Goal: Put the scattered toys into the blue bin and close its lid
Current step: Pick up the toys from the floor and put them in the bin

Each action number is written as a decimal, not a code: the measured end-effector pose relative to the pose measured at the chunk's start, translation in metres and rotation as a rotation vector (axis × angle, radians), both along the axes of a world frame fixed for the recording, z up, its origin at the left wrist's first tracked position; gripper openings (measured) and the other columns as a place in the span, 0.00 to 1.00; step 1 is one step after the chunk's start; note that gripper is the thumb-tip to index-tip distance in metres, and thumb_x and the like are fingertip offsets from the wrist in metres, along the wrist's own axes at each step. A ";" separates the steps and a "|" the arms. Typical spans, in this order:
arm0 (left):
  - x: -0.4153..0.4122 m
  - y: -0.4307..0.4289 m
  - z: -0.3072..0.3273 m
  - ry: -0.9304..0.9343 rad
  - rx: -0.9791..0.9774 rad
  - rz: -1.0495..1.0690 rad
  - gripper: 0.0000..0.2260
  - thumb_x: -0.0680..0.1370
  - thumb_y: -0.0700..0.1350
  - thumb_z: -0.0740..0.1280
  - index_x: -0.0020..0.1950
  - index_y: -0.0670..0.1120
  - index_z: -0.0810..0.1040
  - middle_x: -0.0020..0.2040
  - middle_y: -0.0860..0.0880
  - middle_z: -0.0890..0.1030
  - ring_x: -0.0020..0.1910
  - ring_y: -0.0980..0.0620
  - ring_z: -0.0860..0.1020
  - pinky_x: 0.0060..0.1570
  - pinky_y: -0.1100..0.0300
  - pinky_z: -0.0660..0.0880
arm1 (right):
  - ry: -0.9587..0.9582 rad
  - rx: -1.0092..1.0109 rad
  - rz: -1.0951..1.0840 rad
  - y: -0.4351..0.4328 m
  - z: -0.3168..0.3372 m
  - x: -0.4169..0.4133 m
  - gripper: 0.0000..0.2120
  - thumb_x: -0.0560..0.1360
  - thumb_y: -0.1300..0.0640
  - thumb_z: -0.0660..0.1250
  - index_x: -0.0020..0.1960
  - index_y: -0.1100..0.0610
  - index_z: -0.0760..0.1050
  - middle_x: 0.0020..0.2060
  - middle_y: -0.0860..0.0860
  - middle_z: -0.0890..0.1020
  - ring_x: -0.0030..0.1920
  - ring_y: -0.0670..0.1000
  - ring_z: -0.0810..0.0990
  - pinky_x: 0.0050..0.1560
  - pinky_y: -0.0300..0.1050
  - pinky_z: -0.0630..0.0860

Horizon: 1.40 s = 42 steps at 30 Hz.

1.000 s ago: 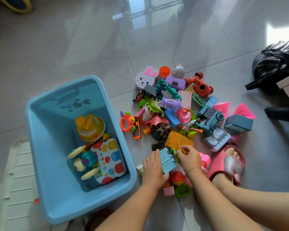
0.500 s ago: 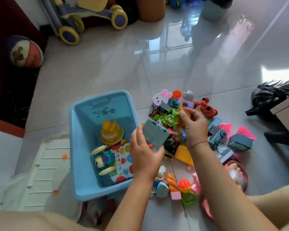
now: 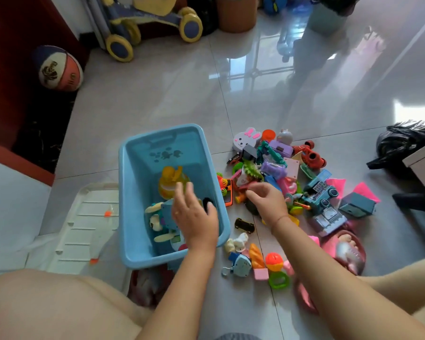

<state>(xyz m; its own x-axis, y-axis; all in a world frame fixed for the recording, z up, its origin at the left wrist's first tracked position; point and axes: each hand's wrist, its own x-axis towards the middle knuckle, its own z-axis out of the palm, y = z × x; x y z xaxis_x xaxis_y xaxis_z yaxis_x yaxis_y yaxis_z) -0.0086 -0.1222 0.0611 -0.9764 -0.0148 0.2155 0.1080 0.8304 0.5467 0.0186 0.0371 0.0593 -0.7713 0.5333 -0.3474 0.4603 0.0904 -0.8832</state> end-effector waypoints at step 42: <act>0.048 0.035 -0.099 -1.041 -0.071 -0.392 0.15 0.68 0.57 0.74 0.44 0.52 0.73 0.43 0.52 0.76 0.43 0.53 0.75 0.34 0.63 0.71 | -0.395 0.040 -0.122 0.038 -0.118 0.075 0.22 0.67 0.54 0.75 0.60 0.54 0.75 0.54 0.55 0.77 0.50 0.53 0.75 0.54 0.50 0.76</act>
